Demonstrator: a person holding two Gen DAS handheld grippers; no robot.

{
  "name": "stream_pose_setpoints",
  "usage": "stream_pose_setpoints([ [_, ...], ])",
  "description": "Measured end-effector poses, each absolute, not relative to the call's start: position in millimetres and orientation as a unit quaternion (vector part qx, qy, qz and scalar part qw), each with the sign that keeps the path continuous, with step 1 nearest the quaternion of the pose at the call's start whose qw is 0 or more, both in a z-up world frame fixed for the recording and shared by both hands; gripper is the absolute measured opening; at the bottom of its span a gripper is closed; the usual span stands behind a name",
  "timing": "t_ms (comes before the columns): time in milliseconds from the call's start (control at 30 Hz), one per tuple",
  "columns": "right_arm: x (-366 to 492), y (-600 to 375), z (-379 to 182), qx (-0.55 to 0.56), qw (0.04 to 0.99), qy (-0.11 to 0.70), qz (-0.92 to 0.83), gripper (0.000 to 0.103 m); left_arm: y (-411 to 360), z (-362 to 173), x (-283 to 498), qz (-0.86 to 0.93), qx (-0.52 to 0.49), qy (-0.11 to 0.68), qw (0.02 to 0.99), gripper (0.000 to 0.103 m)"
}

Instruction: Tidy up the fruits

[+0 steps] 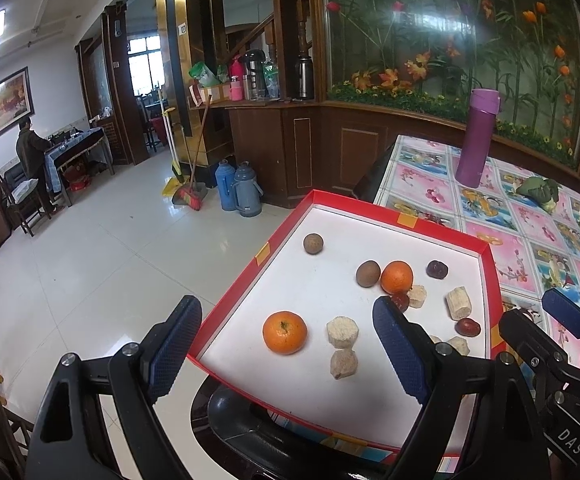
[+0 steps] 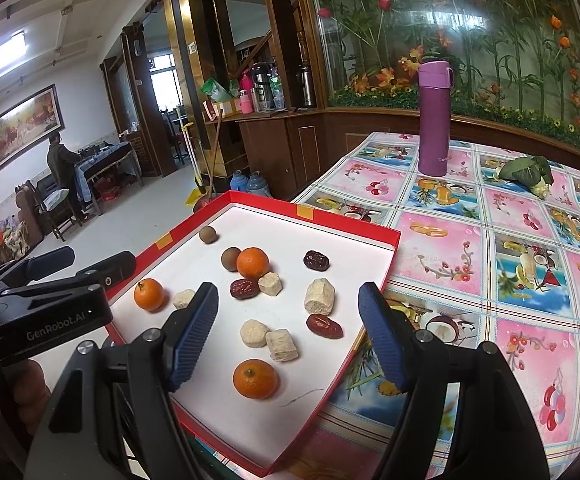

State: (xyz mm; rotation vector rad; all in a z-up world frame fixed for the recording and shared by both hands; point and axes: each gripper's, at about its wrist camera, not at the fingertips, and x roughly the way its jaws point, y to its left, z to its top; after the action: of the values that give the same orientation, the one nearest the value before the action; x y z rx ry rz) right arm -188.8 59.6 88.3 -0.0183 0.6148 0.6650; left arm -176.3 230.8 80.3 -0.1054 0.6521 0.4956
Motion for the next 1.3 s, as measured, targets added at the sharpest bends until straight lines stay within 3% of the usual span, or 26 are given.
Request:
stream_pose_setpoints([
  [1300,-179,51,84,0.008,0.896,0.306,0.322,0.073,224,77,-170,0.217,-0.054,0.331,0.917,0.087],
])
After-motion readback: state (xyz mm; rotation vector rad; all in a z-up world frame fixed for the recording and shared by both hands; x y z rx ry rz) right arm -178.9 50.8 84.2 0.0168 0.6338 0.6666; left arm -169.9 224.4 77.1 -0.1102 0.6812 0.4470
